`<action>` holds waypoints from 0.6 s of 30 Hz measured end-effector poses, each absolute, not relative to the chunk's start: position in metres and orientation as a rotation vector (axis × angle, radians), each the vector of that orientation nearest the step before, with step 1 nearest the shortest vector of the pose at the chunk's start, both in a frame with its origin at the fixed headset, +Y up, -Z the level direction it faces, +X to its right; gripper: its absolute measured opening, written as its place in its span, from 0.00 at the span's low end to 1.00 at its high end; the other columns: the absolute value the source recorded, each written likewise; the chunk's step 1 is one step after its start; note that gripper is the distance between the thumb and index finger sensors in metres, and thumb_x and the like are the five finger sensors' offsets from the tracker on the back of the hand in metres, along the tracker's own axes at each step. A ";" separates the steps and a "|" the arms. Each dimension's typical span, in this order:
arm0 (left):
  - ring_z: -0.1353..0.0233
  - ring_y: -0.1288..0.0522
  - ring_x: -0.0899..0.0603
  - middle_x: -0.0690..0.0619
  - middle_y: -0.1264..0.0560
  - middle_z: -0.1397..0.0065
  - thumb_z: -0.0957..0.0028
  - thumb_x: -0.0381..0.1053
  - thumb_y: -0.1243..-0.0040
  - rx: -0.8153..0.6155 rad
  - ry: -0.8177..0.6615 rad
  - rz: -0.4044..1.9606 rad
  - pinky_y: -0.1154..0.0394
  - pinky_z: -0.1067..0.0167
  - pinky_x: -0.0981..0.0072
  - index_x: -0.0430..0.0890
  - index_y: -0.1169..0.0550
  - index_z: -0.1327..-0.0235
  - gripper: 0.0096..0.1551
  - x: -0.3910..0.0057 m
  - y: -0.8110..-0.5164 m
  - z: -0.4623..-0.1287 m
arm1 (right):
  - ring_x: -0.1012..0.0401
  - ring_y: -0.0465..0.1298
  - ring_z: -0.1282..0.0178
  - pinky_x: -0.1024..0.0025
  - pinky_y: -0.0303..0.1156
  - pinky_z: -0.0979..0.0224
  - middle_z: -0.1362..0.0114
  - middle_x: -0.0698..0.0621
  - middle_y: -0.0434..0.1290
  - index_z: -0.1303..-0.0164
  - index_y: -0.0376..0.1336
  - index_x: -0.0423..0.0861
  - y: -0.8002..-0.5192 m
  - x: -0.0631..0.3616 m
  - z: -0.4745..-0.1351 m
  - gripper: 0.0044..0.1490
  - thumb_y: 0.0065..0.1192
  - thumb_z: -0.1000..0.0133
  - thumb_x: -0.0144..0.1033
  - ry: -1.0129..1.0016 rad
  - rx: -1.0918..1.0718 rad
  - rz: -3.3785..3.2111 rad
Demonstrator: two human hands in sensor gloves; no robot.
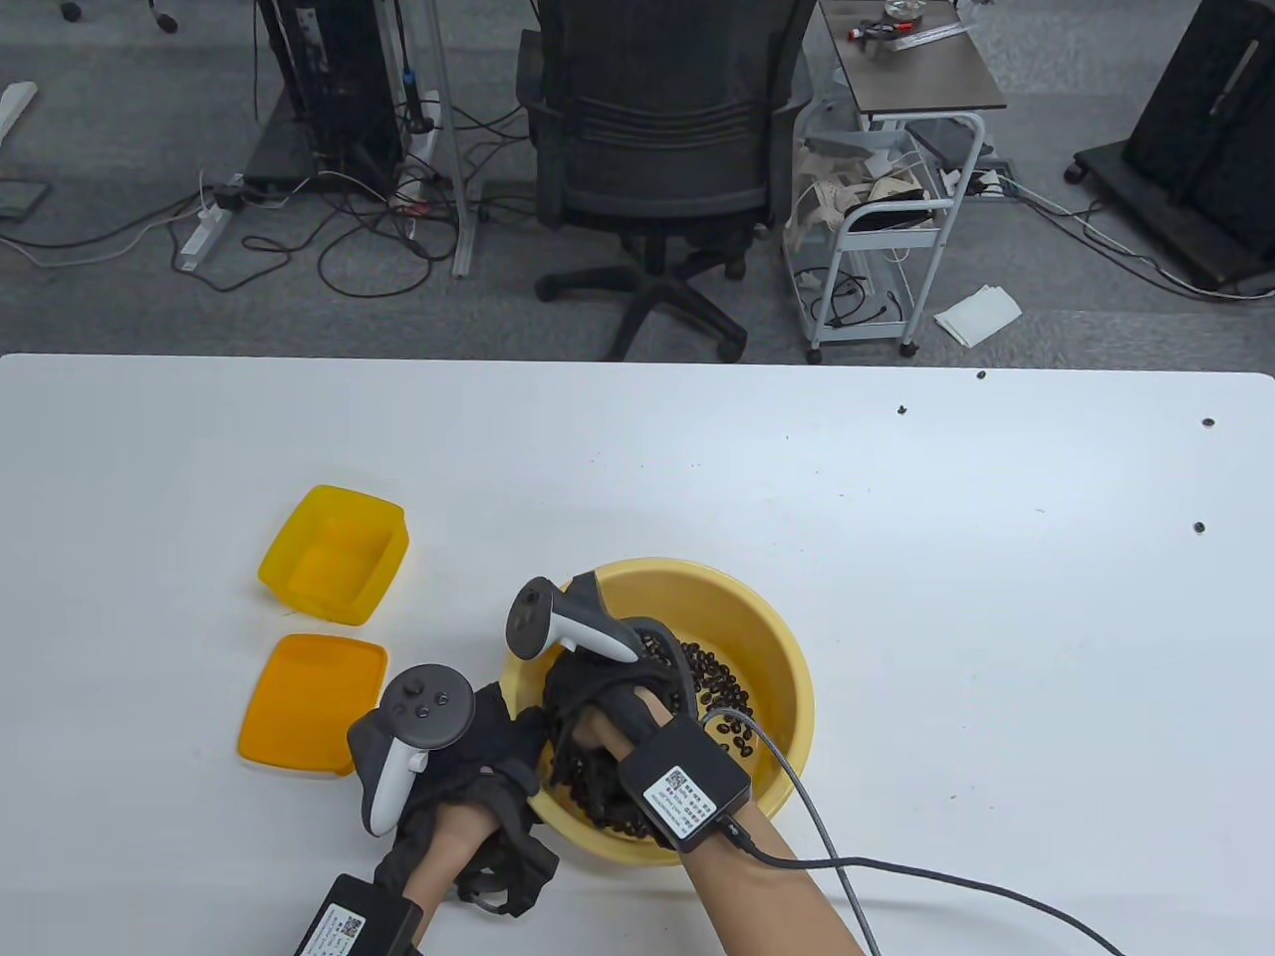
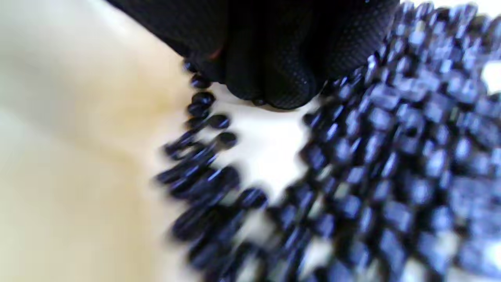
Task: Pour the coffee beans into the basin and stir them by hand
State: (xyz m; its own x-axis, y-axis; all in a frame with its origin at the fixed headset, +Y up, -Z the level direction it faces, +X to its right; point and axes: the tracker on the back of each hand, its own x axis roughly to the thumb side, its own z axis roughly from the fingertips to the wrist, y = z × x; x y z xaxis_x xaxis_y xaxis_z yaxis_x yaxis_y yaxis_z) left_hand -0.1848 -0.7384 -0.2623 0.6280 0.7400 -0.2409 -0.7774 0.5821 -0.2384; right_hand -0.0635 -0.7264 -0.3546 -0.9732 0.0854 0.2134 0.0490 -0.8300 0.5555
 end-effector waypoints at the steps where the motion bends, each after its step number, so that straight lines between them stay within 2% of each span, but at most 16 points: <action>1: 0.80 0.08 0.53 0.36 0.17 0.61 0.47 0.56 0.45 -0.338 0.119 0.887 0.11 0.92 0.78 0.30 0.40 0.37 0.39 -0.185 -0.738 -0.262 | 0.49 0.76 0.35 0.56 0.73 0.32 0.34 0.45 0.71 0.41 0.65 0.44 -0.726 -0.062 -0.359 0.27 0.60 0.52 0.36 0.862 0.337 3.015; 7: 0.79 0.08 0.53 0.36 0.17 0.61 0.47 0.56 0.45 -0.342 0.113 0.885 0.11 0.92 0.77 0.30 0.40 0.37 0.39 -0.184 -0.738 -0.263 | 0.47 0.75 0.34 0.53 0.71 0.31 0.34 0.45 0.71 0.42 0.66 0.45 -0.729 -0.044 -0.375 0.26 0.60 0.51 0.35 0.704 0.130 3.184; 9: 0.79 0.08 0.53 0.37 0.16 0.61 0.47 0.56 0.45 -0.342 0.112 0.886 0.11 0.92 0.77 0.30 0.40 0.37 0.39 -0.184 -0.738 -0.263 | 0.47 0.76 0.35 0.53 0.72 0.32 0.34 0.44 0.71 0.41 0.65 0.45 -0.731 -0.033 -0.380 0.27 0.59 0.51 0.36 0.708 0.056 3.240; 13: 0.79 0.08 0.53 0.37 0.16 0.61 0.47 0.56 0.45 -0.343 0.110 0.887 0.10 0.92 0.77 0.30 0.40 0.37 0.39 -0.184 -0.739 -0.263 | 0.47 0.77 0.37 0.53 0.73 0.33 0.36 0.43 0.72 0.41 0.66 0.43 -0.733 -0.018 -0.382 0.27 0.60 0.52 0.36 0.764 -0.002 3.276; 18: 0.79 0.08 0.53 0.37 0.16 0.61 0.47 0.56 0.45 -0.338 0.120 0.878 0.10 0.92 0.77 0.30 0.40 0.37 0.39 -0.184 -0.738 -0.263 | 0.46 0.77 0.37 0.54 0.74 0.34 0.35 0.42 0.71 0.41 0.65 0.42 -0.733 -0.001 -0.381 0.28 0.60 0.52 0.36 0.948 -0.092 3.265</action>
State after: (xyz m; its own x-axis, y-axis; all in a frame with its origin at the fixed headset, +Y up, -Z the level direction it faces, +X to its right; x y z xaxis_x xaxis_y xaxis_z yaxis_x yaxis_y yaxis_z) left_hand -0.1841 -0.7381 -0.2630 0.6363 0.7332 -0.2401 -0.7707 0.5899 -0.2409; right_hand -0.0012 -0.7334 -0.3812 -0.9651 -0.2611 0.0206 0.2316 -0.8138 0.5329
